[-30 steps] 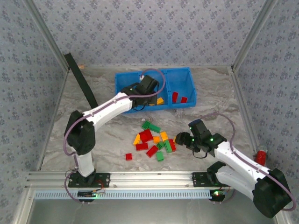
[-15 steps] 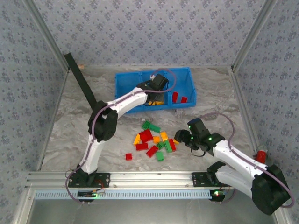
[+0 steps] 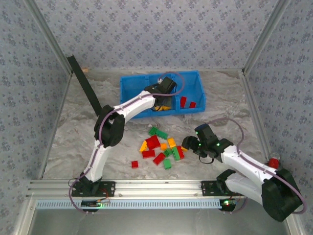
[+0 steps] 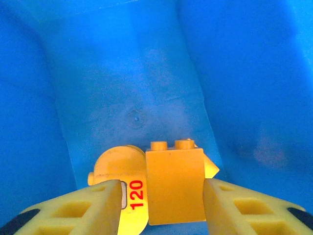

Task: Sort the legos into containers by color
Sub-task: Place the lego in the container.

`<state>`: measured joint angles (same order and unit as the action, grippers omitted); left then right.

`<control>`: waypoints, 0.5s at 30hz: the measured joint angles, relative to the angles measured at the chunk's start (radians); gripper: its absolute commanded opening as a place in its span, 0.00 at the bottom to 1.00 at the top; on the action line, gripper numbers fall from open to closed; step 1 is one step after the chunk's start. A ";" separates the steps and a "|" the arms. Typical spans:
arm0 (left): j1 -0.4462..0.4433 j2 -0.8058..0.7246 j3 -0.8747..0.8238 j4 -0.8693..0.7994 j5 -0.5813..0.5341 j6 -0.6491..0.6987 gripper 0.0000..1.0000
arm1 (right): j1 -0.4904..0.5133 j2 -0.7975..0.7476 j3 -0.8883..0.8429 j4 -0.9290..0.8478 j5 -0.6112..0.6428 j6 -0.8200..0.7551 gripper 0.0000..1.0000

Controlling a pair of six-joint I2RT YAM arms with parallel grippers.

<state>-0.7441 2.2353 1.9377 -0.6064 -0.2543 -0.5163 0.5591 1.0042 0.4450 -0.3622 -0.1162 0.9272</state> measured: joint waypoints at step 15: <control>0.011 -0.180 -0.060 0.018 0.031 0.042 0.50 | 0.021 0.154 0.014 0.112 -0.005 0.000 0.69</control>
<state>-0.7330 2.0548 1.8778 -0.5884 -0.2237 -0.4744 0.5800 1.1580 0.4587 -0.2501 -0.1215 0.9272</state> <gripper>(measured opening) 0.499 0.694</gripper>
